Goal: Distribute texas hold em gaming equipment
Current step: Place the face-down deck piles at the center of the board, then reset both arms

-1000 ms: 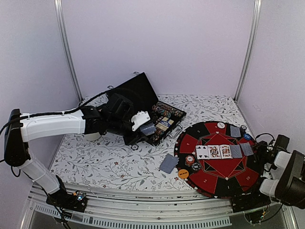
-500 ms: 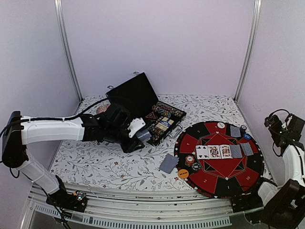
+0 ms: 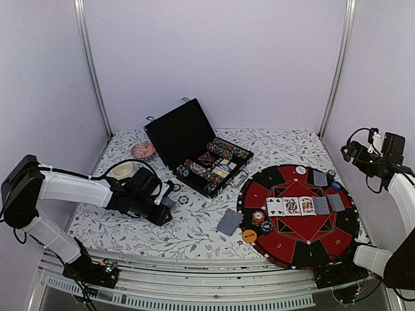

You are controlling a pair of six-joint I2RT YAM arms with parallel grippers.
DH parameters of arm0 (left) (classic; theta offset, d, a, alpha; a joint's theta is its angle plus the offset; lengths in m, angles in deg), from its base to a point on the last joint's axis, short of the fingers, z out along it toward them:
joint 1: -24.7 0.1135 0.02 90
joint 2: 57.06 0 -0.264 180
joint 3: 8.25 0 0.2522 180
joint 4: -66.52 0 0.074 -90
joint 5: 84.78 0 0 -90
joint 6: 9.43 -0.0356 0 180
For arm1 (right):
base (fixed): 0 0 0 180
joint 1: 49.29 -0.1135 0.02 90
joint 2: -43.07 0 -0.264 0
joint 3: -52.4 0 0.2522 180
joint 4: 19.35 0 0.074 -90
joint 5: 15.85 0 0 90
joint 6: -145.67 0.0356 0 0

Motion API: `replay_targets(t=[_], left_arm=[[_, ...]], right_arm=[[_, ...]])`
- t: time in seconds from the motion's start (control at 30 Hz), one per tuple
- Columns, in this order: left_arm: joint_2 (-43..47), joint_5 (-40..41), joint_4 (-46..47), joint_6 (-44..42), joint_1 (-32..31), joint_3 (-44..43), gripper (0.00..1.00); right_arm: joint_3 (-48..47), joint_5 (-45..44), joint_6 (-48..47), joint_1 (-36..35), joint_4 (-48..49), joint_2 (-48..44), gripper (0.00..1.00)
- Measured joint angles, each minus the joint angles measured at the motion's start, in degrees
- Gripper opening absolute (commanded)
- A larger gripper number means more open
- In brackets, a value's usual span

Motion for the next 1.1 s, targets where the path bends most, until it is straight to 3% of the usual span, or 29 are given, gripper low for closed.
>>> replay_targets(t=[0.27, 0.43, 0.6, 0.8, 0.93, 1.1], left_arm=[[-0.26, 1.49, 2.51, 5.57, 0.35, 2.51, 0.98], [0.42, 1.79, 2.51, 6.75, 0.33, 2.62, 0.98], [6.49, 2.80, -0.57, 6.64, 0.00, 2.03, 0.98], [13.77, 9.53, -2.29, 2.05, -0.15, -6.10, 0.98], [18.53, 15.34, 5.46, -3.54, 2.71, -7.78, 0.98], [21.44, 23.08, 20.92, -7.43, 16.61, -3.93, 0.98]], right_arm=[[-1.42, -0.17, -3.63, -3.58, -1.84, 1.97, 0.99], [-2.23, -0.15, -4.24, -3.69, -2.64, 2.23, 0.99], [-3.58, -0.07, -4.48, -3.74, -3.10, 2.54, 0.99], [-4.94, 0.20, -4.33, -3.80, -1.09, 2.67, 0.99], [-3.87, 0.52, -3.76, -4.50, 7.61, 2.36, 0.99], [6.25, -0.61, -3.98, -5.16, 27.52, 1.31, 0.99]])
